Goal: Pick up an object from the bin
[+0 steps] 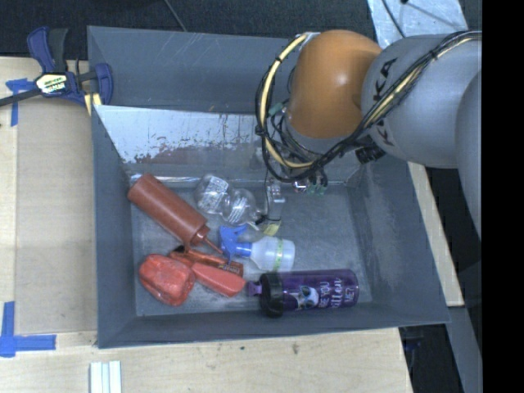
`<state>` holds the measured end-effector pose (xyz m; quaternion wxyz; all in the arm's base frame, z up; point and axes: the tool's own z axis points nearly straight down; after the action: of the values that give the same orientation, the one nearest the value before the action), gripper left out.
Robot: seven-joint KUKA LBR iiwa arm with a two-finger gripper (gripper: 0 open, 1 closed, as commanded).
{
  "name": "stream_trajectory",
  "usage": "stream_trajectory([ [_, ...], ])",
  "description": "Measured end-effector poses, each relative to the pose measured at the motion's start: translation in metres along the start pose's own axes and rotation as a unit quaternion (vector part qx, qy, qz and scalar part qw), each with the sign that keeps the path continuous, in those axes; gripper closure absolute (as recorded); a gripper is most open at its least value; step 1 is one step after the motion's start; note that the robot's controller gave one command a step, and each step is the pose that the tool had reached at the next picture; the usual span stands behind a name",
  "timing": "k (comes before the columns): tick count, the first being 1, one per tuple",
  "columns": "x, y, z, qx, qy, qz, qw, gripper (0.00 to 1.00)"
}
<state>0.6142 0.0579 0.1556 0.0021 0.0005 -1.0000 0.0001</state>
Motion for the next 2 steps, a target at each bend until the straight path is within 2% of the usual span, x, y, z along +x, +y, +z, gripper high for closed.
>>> stream_trajectory([
  [1,-0.001,0.000,-0.005,0.000,-0.0038,0.001,1.0000,0.00],
  [2,0.039,0.018,0.052,0.000,-0.0074,-0.022,0.9997,0.00],
])
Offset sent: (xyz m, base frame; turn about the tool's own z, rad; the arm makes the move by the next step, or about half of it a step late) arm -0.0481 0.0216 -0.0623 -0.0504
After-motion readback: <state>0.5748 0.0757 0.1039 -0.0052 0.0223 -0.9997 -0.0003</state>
